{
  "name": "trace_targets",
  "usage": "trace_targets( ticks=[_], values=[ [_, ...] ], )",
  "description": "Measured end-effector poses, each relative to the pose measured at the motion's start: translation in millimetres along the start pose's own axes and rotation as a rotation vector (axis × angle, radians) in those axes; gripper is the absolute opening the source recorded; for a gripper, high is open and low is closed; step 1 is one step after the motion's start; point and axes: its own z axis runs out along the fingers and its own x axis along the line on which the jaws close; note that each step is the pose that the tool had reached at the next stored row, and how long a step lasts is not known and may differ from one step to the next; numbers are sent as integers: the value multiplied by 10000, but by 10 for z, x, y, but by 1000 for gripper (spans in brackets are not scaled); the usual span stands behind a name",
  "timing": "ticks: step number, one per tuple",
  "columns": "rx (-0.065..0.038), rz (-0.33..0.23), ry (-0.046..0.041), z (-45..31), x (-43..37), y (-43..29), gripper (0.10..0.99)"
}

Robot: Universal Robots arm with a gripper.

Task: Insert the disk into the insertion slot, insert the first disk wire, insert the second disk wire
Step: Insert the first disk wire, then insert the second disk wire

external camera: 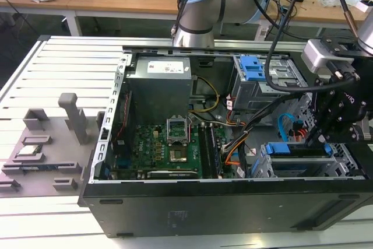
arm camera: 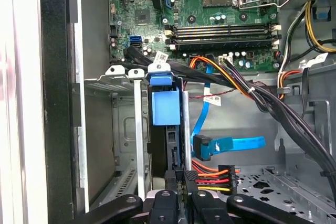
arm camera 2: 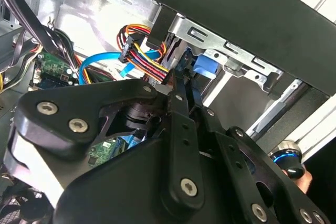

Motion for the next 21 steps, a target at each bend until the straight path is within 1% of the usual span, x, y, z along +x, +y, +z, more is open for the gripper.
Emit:
trace_targets(
  ticks=[2,3,4,5,6,7,8,10,11,12,13,14,15,21],
  values=[
    [0,0,-5,2,-1,0,169],
    [-1,-1,-30,14,-1,-1,169],
    [-2,-1,-25,13,-1,-1,176],
    [-1,0,-9,3,0,0,239],
    [-1,0,-7,-19,1,1,239],
    [0,0,-3,-68,3,3,239],
    [0,0,-3,-167,3,7,239],
    [0,1,0,-241,-5,11,239],
    [1,1,2,-300,-15,13,239],
    [0,0,2,-343,-19,15,227],
    [0,1,4,-381,-22,17,106],
    [0,0,3,-410,-22,18,106],
    [0,1,1,-420,-21,19,106],
    [0,0,3,-424,-21,18,106]
  ],
)
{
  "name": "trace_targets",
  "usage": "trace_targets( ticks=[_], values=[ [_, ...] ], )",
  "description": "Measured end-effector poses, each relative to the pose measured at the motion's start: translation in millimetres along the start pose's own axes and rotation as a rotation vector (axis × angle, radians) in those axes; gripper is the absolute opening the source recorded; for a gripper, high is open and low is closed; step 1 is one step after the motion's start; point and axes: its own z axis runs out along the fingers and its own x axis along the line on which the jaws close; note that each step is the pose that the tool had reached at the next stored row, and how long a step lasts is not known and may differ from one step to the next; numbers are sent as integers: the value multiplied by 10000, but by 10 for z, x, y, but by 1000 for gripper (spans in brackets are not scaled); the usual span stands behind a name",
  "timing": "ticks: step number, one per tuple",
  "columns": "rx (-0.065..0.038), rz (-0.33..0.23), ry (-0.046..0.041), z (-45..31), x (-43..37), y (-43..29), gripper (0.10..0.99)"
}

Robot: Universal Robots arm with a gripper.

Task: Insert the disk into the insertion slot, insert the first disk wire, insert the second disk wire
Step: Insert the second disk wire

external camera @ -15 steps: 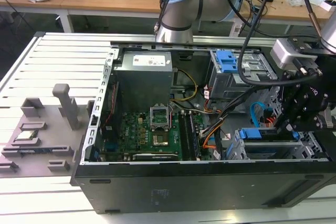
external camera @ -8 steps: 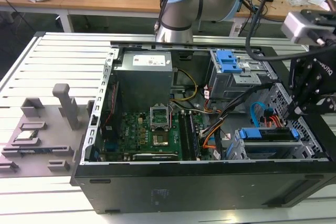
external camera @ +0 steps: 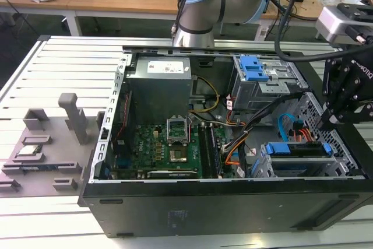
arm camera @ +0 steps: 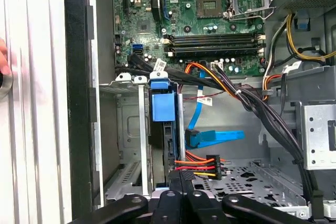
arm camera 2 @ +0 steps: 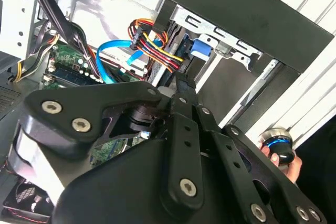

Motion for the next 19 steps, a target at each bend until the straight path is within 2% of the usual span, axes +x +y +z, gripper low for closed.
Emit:
trace_targets(
  ticks=[2,3,4,5,6,14,17,19],
  values=[
    [0,0,0,-1,0,0,106],
    [0,0,-1,-2,0,0,235],
    [0,1,0,-2,0,0,294],
    [0,1,1,-3,0,0,294],
    [0,0,0,-3,0,0,361],
    [0,0,0,-4,-69,42,361],
    [0,1,0,-1,-85,132,361],
    [0,1,0,0,-85,153,361]
  ],
)
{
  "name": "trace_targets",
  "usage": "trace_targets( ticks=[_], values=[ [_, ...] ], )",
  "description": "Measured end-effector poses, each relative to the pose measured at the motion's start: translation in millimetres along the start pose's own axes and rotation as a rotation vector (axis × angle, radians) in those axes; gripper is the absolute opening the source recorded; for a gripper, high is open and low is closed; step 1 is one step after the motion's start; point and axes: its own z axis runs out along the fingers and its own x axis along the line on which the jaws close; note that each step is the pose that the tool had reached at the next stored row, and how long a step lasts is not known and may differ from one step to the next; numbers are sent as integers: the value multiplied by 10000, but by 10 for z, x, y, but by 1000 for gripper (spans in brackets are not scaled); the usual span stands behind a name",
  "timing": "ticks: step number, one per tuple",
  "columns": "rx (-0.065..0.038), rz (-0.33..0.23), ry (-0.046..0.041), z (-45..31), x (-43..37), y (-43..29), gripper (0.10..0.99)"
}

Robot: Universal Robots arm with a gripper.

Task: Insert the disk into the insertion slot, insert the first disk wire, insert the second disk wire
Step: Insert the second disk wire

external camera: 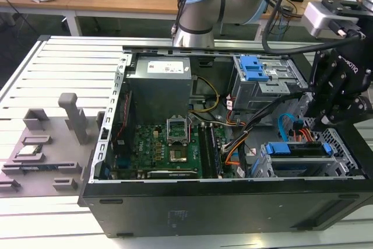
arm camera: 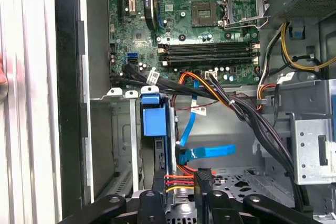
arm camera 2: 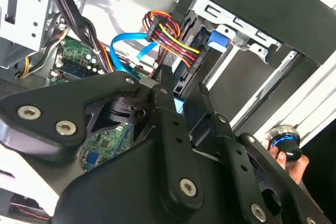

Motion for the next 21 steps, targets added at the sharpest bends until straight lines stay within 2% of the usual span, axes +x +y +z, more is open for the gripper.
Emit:
trace_targets(
  ticks=[6,9,11,18,19,20,21],
  values=[
    [0,0,1,18,-15,88,361],
    [0,1,7,49,-19,196,361],
    [2,44,63,87,-16,268,361],
    [2,78,80,110,-17,273,361],
    [2,78,80,110,-17,273,349],
    [2,77,80,111,-17,273,282],
    [2,78,81,111,-17,273,282]
  ],
)
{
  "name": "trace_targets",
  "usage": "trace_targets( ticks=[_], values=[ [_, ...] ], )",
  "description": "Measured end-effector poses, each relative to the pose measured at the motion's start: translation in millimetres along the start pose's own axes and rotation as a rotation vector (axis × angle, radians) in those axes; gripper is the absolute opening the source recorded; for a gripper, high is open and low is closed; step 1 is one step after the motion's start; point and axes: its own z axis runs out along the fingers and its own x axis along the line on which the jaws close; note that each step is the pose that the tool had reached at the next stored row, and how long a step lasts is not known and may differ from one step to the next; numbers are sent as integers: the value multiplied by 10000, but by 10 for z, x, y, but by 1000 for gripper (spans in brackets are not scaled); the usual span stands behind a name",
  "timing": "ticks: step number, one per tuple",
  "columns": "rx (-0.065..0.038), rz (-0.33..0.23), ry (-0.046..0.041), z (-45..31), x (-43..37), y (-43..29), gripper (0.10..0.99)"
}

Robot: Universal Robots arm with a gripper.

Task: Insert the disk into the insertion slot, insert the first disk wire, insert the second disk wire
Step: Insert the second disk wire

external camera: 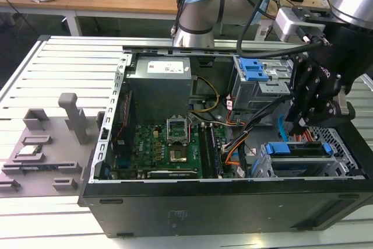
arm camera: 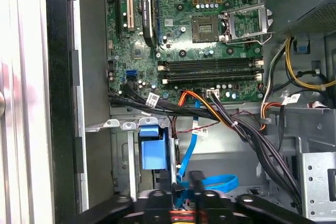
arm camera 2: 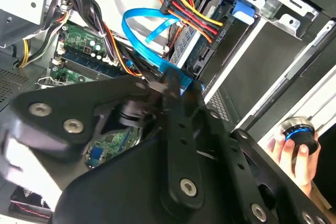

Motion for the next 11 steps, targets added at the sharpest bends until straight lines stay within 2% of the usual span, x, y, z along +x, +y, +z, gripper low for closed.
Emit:
trace_targets(
  ticks=[2,5,8,11],
  values=[
    [-1,0,1,1,0,0,161],
    [-1,0,-2,5,8,-1,161],
    [0,2,1,7,59,-3,161],
    [0,-19,1,49,95,-10,161]
  ],
)
